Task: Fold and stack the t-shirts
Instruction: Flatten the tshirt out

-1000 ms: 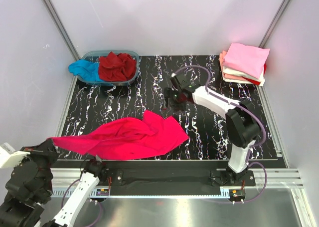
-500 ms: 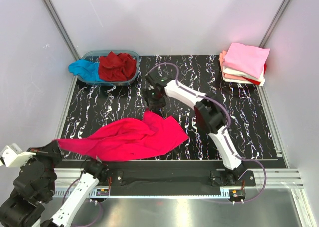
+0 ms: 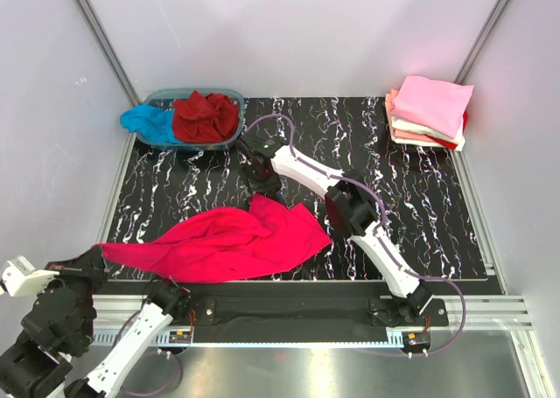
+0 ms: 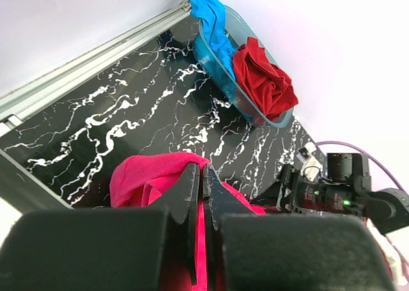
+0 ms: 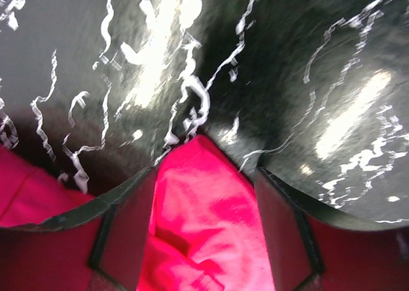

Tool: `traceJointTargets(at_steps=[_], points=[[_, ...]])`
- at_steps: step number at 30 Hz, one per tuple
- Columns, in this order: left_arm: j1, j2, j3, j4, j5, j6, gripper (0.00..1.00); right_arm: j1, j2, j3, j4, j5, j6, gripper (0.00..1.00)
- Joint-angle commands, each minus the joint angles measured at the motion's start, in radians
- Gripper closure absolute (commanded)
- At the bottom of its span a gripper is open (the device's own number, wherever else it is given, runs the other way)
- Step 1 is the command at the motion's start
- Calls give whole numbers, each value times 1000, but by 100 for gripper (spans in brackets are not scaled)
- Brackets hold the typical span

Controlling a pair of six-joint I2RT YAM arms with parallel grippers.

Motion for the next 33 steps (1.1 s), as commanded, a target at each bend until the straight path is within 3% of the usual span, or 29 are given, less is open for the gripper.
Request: traceJointTargets(at_steps=[1,5,7,9,10,13,20,28,33], points=[[-23,-14,-6,-141,-61,-52,98,28,51,64,-59,99,-27,32],[-38,-22,-4,-154,-72,-69,98,45,66,52,-73,136,-30,52],[-46,-23,-4,-162,-74,-76,98,52,60,31,-67,140,-25,70],[-49,-25,-4,-161,-75,-76,98,51,43,-8,-47,142,-22,78],[-54,-25,-2,-161,-75,-76,98,51,39,-26,-41,142,-25,87],[-58,-19,5,-157,-75,-75,98,51,16,-40,-38,157,-36,100],[-58,82,82,-66,-40,44,100,-7,-164,-47,-86,260,-53,100],[-58,283,211,80,17,204,100,-317,-613,-359,-28,182,-13,100],[-58,402,315,224,45,313,100,-438,-878,-399,-90,208,-41,100]])
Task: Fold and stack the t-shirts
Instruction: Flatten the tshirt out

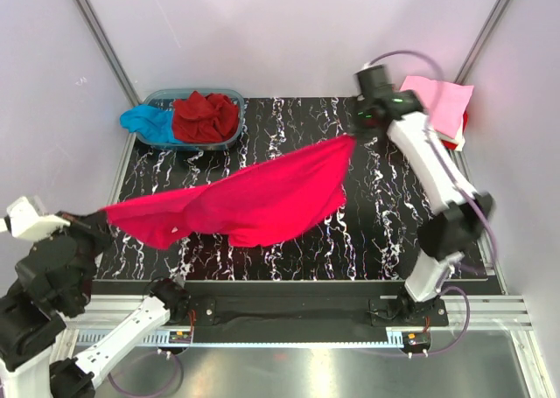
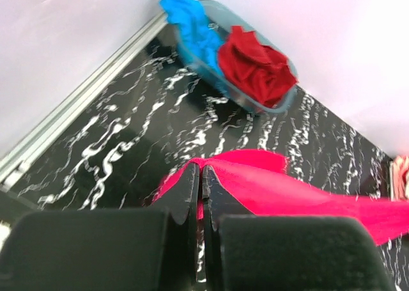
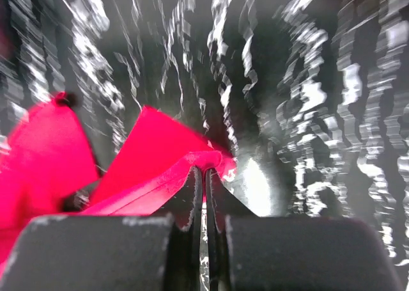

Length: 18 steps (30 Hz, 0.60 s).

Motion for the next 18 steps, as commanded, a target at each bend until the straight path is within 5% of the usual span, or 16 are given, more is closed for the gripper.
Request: traceJointTargets(at_steps=[1,4,9,18], points=[[-3,65,89,188,20,138,100,-3,-232,-14,-52,40,-17,100],[-3,100,142,309,69,244,100,-12,-389,-29,-55,97,-9,100],[-3,145,225,512,349,413,100,-12,-654,-96,36,79,-11,100],[-2,189,403,647,776,559,100,-12,-1112,-228,288,-44,-124,100]])
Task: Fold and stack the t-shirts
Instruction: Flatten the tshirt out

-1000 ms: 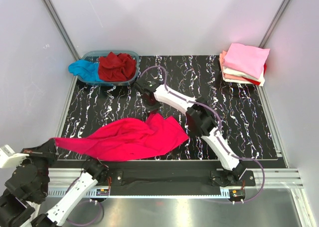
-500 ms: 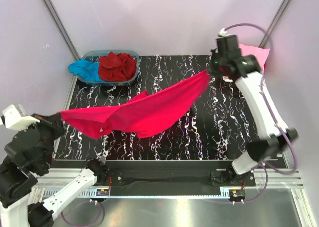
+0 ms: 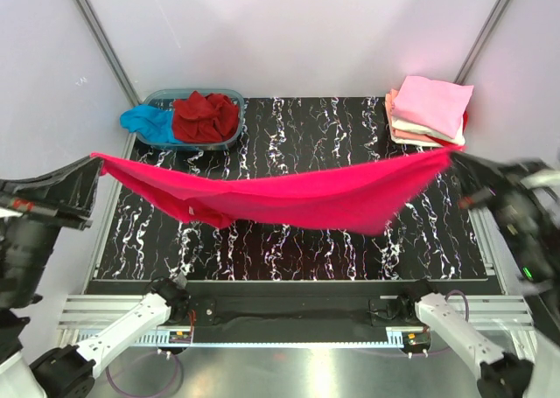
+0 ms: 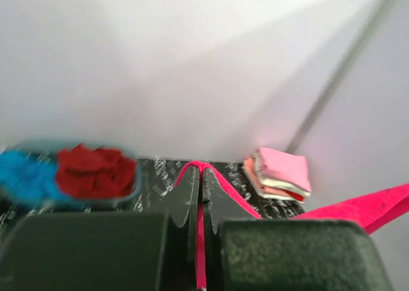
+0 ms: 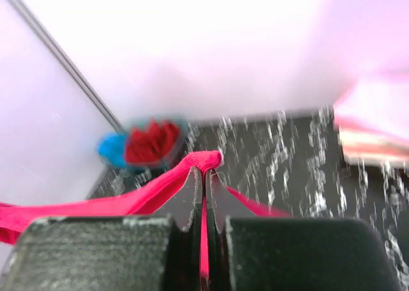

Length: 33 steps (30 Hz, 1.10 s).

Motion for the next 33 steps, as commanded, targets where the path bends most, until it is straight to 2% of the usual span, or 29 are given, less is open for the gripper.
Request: traceJointTargets(at_steps=[1,5,6,9,13,14,15,19,22,23,24,25,26,27,28,29,30,31,32,33], points=[[-2,1,83,163,233,110,100,-2,-139,-35,160,-12,-66,100],[1,16,178,186,199,167,100,-2,-208,17,171,125,-139,100],[1,28,243,169,196,179,100,-2,-207,56,158,170,-156,100],[1,108,364,139,199,215,100,-2,-168,127,141,223,-202,100],[1,189,402,161,193,222,99,0,-122,123,185,266,-224,100],[-1,211,420,148,141,219,99,-2,-106,115,191,296,-230,100],[-1,270,435,131,117,225,99,0,-48,121,179,363,-236,100],[-1,445,504,8,-6,230,100,1,147,135,67,468,-253,100],[2,556,457,-67,-115,230,100,0,299,-3,39,505,-230,100],[10,588,410,-105,-141,230,100,-2,342,-94,38,508,-213,100],[30,660,384,-128,-144,215,100,-8,452,-130,16,511,-189,100],[66,703,354,-145,-64,198,100,-17,518,-156,-11,510,-109,100],[152,746,281,-171,-8,180,100,-32,584,-211,-28,470,-72,100],[184,845,243,-176,30,154,100,-60,711,-237,-21,444,-40,100],[230,901,183,-173,85,149,100,-80,768,-262,4,412,10,100],[247,964,173,-168,101,147,100,-110,833,-271,19,328,35,100],[258,1086,175,-173,106,135,100,-168,959,-256,6,292,69,100],[276,1146,216,-176,119,126,100,-195,1021,-236,-2,262,115,100],[283,1242,245,-193,138,121,97,-209,1072,-203,10,184,118,97],[286,1278,271,-194,145,120,85,-219,1146,-190,21,141,109,79]])
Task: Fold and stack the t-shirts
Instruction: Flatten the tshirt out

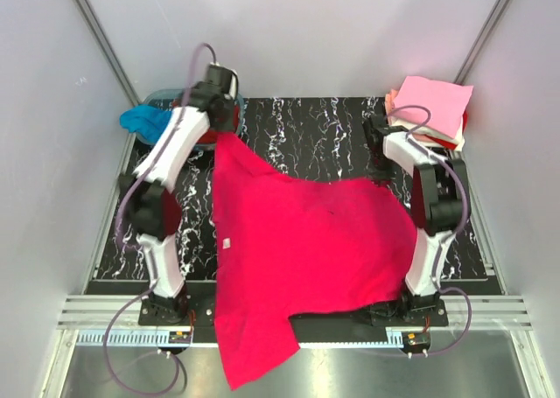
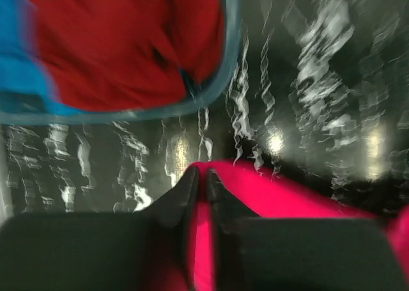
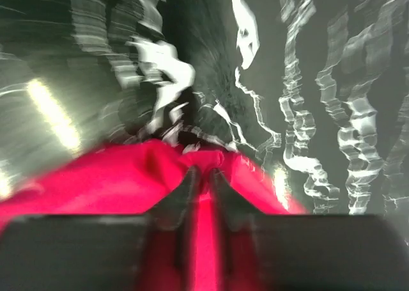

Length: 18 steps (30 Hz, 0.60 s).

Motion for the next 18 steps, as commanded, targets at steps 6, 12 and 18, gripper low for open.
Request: traceJointTargets(at_steps=[6,12,18], points=[[30,140,178,-157,88,-40,1,-63,-12,28,-47,-197,82,0],[21,-128,-138,-36,126,-103,1,-59,-169,-44,-55,-220,75,0],[-18,-430,-570,116,135,-187,1,108,-264,-15,0,-322,60,3]])
